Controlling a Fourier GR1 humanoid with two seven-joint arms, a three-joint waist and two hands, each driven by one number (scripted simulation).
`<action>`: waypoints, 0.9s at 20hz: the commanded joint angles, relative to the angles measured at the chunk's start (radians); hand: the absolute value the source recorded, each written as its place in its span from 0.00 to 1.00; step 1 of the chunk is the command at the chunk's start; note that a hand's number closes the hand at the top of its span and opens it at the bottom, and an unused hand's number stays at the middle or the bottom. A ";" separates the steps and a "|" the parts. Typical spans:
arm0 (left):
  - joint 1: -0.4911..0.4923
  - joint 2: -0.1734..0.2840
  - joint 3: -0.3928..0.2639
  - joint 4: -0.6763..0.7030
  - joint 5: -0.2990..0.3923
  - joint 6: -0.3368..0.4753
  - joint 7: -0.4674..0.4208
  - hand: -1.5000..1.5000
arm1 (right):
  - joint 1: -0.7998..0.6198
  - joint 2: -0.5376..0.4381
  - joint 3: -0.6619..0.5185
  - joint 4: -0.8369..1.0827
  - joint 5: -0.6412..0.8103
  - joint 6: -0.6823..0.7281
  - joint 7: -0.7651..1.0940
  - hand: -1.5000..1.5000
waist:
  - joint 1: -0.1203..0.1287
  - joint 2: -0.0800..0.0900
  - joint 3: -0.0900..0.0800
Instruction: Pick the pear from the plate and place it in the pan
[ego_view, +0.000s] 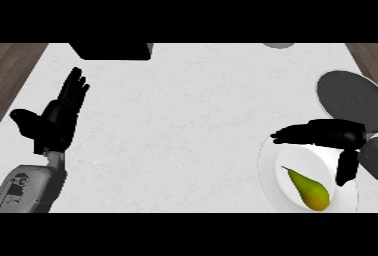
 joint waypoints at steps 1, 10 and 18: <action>0.044 0.017 0.017 -0.055 -0.002 -0.014 0.032 0.50 | -0.024 0.011 0.002 -0.026 0.076 0.078 -0.057 0.00 | -0.006 -0.005 -0.001; 0.022 -0.029 0.024 -0.016 -0.046 -0.018 0.014 0.50 | 0.026 0.068 -0.008 0.024 0.193 0.045 -0.067 0.00 | -0.012 -0.003 -0.001; -0.009 -0.093 0.011 0.034 -0.102 0.006 -0.016 0.50 | 0.028 0.185 -0.005 0.104 0.308 -0.016 -0.040 0.00 | -0.011 -0.002 0.000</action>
